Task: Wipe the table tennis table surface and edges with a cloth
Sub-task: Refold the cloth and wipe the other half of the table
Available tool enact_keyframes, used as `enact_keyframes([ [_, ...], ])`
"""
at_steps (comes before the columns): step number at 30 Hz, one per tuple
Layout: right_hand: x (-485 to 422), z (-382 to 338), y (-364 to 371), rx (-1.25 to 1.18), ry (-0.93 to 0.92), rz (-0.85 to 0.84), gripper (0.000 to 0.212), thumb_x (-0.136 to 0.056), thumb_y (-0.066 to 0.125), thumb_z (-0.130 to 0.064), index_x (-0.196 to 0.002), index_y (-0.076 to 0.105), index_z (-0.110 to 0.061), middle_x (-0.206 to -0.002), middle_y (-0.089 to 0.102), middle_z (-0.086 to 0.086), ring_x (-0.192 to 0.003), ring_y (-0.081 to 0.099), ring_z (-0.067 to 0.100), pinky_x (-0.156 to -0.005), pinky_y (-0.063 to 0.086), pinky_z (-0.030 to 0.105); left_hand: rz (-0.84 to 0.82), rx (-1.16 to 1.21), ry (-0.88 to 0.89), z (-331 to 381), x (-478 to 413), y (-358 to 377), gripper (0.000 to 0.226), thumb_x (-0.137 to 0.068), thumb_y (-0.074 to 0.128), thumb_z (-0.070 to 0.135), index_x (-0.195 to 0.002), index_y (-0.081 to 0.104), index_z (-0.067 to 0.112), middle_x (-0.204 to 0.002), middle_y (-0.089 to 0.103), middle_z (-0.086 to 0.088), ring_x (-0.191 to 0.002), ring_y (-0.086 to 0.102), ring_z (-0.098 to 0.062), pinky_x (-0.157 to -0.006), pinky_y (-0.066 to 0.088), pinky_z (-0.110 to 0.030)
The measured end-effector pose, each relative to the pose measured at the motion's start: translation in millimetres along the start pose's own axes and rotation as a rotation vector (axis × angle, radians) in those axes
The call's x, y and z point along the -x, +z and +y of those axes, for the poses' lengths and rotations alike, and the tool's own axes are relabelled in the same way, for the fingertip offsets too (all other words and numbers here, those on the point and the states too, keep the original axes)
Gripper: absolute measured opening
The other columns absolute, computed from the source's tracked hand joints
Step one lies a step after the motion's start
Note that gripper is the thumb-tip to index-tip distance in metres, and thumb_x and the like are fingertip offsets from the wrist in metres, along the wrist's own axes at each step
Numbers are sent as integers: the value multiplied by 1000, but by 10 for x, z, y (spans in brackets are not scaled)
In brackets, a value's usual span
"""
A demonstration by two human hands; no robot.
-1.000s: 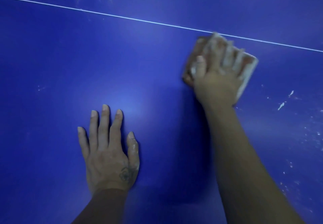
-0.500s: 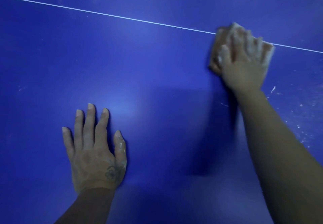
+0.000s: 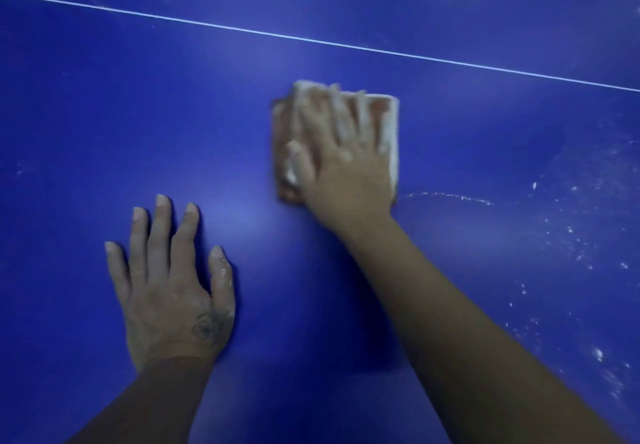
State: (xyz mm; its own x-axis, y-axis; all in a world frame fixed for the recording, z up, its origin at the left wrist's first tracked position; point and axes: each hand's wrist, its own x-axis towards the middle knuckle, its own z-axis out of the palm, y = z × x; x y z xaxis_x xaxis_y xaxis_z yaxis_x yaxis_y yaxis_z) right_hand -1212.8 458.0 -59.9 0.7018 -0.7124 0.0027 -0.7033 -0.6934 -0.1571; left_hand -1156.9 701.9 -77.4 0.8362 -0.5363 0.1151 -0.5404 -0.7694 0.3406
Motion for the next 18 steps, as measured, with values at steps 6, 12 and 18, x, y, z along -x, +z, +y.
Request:
enact_keyframes([
  [6, 205, 781, -32, 3, -139, 53, 59, -110, 38, -58, -164, 42, -34, -174, 34, -1, -163, 24, 32, -133, 9, 56, -10, -8, 15, 9, 5, 12, 61, -109, 45, 39, -163, 48, 11, -179, 30, -9, -169, 18, -29, -136, 7, -62],
  [12, 460, 1736, -209, 30, 496, 86, 65, -108, 28, -59, -169, 28, -35, -179, 19, 0, -166, 10, 32, -132, 3, 61, -13, -27, -1, -4, 11, 21, 62, -109, 43, 41, -165, 46, 13, -179, 29, -9, -169, 16, -28, -136, 5, -59],
  [18, 416, 951, -50, -25, 481, 84, 67, -110, 25, -61, -172, 16, -38, -181, 10, 0, -167, 1, 34, -130, -3, 61, 12, -48, 13, 42, 11, -17, 62, -110, 42, 43, -165, 46, 15, -179, 30, -8, -169, 17, -27, -137, 6, -57],
])
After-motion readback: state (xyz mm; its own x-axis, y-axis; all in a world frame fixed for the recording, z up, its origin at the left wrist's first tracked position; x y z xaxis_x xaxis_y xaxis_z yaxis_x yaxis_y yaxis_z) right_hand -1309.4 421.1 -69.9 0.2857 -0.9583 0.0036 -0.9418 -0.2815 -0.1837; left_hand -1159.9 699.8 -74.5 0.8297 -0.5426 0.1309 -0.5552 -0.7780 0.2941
